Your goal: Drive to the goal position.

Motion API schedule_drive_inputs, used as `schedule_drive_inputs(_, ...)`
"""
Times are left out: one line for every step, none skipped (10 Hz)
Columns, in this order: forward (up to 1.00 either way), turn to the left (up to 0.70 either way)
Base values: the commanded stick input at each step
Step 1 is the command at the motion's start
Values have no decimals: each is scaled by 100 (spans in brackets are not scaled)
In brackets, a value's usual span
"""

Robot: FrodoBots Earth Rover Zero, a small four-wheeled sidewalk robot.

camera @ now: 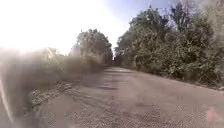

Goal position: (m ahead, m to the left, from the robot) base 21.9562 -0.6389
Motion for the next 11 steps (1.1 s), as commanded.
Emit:
schedule_drive_inputs(70, 0)
schedule_drive_inputs(70, 0)
schedule_drive_inputs(70, 0)
schedule_drive_inputs(70, 0)
schedule_drive_inputs(70, 0)
schedule_drive_inputs(70, 0)
schedule_drive_inputs(70, 0)
schedule_drive_inputs(70, 0)
schedule_drive_inputs(70, 0)
schedule_drive_inputs(70, 0)
schedule_drive_inputs(70, 1)
